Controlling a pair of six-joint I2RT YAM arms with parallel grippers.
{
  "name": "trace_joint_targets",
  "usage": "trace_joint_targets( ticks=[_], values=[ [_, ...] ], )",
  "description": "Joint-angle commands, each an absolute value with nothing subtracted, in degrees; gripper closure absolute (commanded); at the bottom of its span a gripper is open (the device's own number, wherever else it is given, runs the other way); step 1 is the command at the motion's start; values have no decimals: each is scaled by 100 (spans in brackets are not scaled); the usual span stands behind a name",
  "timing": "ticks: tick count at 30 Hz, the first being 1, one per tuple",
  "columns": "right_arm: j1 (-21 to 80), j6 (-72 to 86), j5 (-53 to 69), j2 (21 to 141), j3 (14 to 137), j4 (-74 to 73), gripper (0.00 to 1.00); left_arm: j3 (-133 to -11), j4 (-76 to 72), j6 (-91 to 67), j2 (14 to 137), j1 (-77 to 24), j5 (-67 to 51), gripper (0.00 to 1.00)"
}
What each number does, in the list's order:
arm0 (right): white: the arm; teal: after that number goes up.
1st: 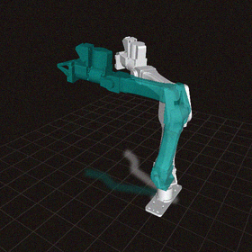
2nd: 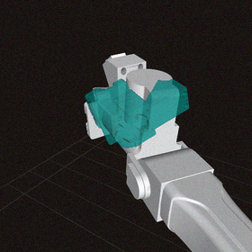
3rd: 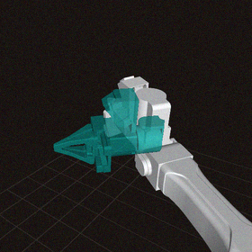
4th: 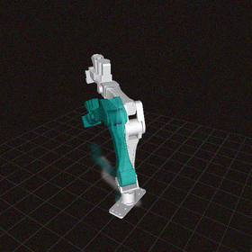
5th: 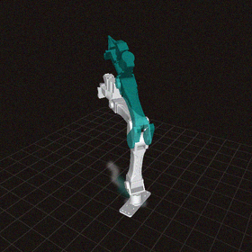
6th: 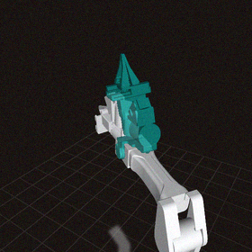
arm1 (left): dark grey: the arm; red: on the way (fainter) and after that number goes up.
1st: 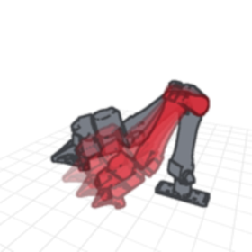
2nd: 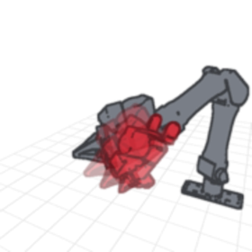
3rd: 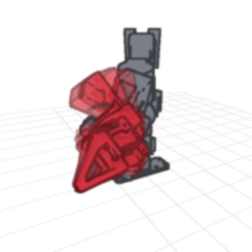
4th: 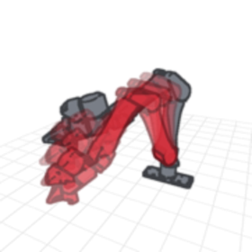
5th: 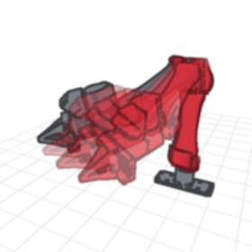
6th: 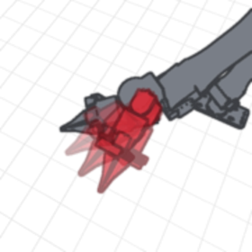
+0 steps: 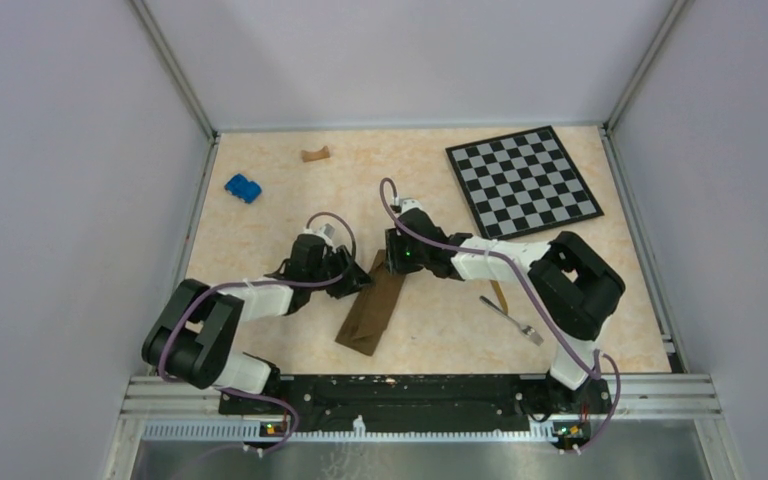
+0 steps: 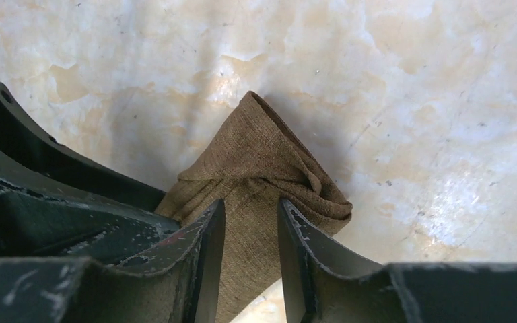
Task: Fold the napkin into a case and place the utensils inside
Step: Fold the top corner of the smaller rectangle-folded napkin at the center of the board.
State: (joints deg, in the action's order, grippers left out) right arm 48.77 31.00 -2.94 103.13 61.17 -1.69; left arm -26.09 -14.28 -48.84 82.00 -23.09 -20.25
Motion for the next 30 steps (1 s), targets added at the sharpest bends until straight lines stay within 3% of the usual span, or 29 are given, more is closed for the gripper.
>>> trace_joint_targets(
  ticks=[1,6,16,22,30],
  values=[
    [4853,3380,-88,10171,6140,-129,68,-2235,-2104,-5364,8403,-2508,-2477,59],
    [4842,3054,243,10506,6244,237,74,-1858,-2737,-5836,8381,-2692,-2422,69],
    [4843,2689,326,10051,6407,-538,69,-1922,-2491,-5792,8224,-2774,-2160,66],
    [4842,2859,207,9796,6024,-655,68,-1884,-2566,-5882,8261,-2771,-2098,76],
    [4974,2971,376,10227,6107,-273,68,-1823,-2531,-5910,8155,-2783,-2049,75]
  ],
)
